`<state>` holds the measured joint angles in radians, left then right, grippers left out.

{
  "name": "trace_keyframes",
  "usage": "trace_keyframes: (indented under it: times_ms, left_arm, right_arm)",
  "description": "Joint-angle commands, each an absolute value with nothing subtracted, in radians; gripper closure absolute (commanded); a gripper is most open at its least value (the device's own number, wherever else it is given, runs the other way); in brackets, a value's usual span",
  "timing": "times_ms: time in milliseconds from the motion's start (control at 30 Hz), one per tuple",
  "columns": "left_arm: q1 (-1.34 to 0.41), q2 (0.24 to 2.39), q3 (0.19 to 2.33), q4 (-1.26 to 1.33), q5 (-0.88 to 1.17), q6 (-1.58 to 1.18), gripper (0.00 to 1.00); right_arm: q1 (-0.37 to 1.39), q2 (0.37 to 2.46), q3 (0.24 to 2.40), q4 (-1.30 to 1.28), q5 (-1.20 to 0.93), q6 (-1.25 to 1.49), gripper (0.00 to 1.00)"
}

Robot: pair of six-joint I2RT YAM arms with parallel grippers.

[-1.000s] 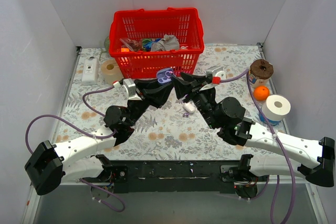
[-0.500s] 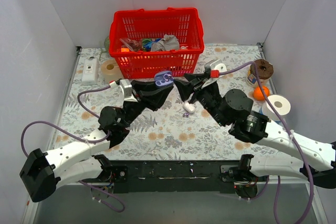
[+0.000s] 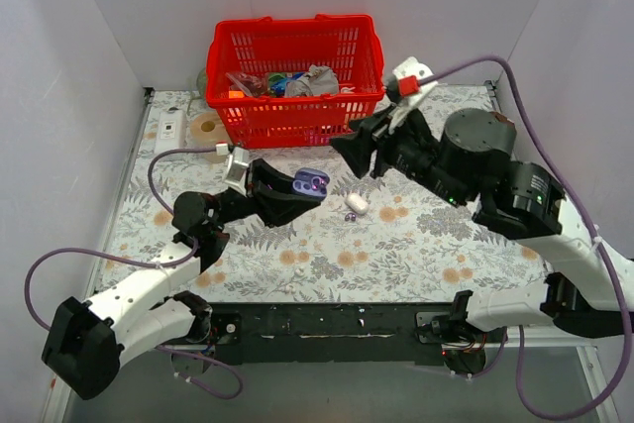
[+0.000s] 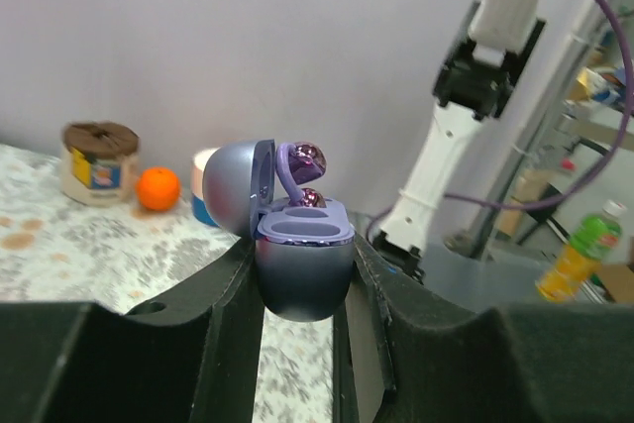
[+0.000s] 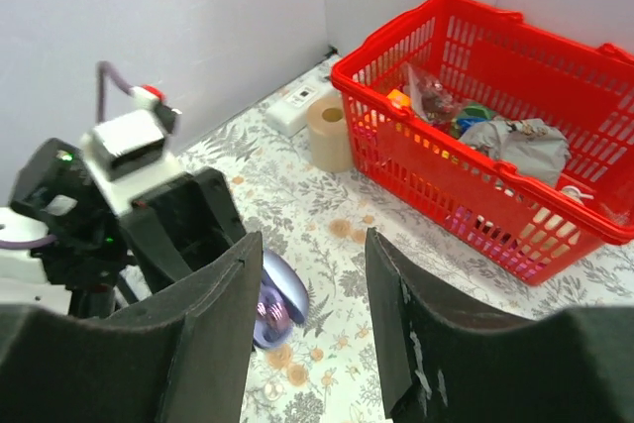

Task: Insert the wireless bluetooth earbuds into the charging case
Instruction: Place the earbud in the charging case.

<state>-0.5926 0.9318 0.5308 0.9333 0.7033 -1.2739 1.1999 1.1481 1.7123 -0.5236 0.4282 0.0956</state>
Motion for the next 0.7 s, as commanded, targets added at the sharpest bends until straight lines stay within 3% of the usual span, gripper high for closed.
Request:
trace_keyframes:
  times_ms: [0, 267, 667]
  left_arm:
    - [-0.574, 1.005, 0.575, 0.972, 0.949, -1.374, 1.0]
    - [-0.535, 1.086, 0.574, 1.032, 1.084, -1.477, 1.0]
    - [-0.523, 1.12, 0.555, 1.103, 1.072, -1.474, 1.0]
  right_arm:
    - [1.203, 1.319, 1.939, -0.882, 0.307, 0.112, 0.46]
    - [1.203, 1.315, 1.842, -0.917, 0.244, 0.1, 0.46]
    - [1.201, 1.318, 1.763, -0.916, 0.244, 0.123, 0.47]
